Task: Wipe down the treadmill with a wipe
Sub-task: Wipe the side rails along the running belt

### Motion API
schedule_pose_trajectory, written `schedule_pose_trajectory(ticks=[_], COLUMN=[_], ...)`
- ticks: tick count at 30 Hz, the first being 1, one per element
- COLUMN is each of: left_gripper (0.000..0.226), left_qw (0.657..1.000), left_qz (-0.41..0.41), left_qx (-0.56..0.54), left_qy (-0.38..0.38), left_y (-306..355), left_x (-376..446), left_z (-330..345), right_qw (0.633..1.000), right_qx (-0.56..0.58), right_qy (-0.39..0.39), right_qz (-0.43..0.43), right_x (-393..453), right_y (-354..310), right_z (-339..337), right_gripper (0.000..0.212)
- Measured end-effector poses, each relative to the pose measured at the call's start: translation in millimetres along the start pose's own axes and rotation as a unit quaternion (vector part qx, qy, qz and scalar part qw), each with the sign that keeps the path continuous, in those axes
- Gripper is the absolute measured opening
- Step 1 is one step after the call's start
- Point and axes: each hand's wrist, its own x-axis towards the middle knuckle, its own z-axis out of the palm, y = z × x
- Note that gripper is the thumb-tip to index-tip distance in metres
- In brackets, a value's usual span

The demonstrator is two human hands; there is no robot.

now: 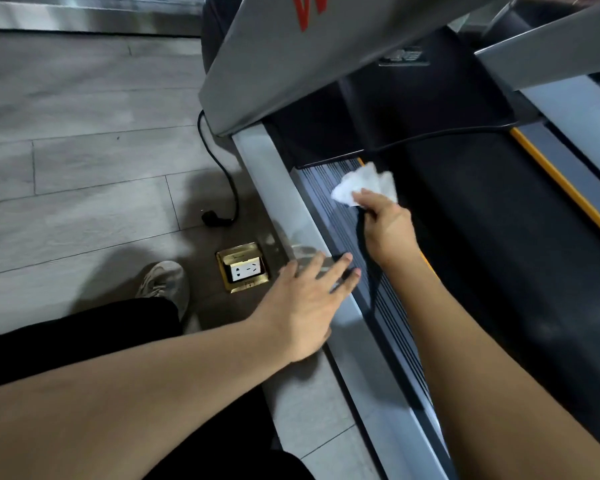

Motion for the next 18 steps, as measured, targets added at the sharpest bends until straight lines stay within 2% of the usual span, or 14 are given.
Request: schedule_pose_trajectory(ticks=[3,4,5,8,10,13,15,18], left_gripper=[0.09,0.089,0.09,0.09,0.094,0.1,0.099,0.091], left_qw=[0.999,0.999,0.999,0.997,0.996,0.991,0.99,0.99], left_qz=[0.007,0.005,0.003,0.006,0.021,-0.005,-0.019,-0.019], left_qx=[-0.004,-0.008,-0.014,-0.031,-0.018,-0.006,0.002,0.023], left_qy=[-0.041,-0.045,-0.049,-0.069,-0.09,-0.131,-0.142,-0.137], left_y=[15,17,18,27,41,58,64,69], left_x=[-9,-12,-15,-18,-16,-16,-16,-16], left_z=[1,1,0,-3,-7,-7,-10,-15], right_qw=[0.978,0.974,0.979,1.0,0.996,0.997,1.0,0.998], right_qx=[0.021,0.014,0.016,0.005,0.005,0.01,0.007,-0.058], right_qy=[-0.114,-0.124,-0.11,-0.001,0.004,-0.019,-0.014,-0.013], right_qz=[-0.175,-0.19,-0.173,0.027,0.085,0.071,0.025,-0.007], right_x=[-25,-28,-29,-28,-32,-42,-49,-42], right_y=[-23,-23,-18,7,11,-3,-7,-2], right_z=[8,4,-2,-24,-26,-19,-20,-25], right_gripper=[0.047,0.048,0.049,0.046,0.044,0.036,0.032,0.024])
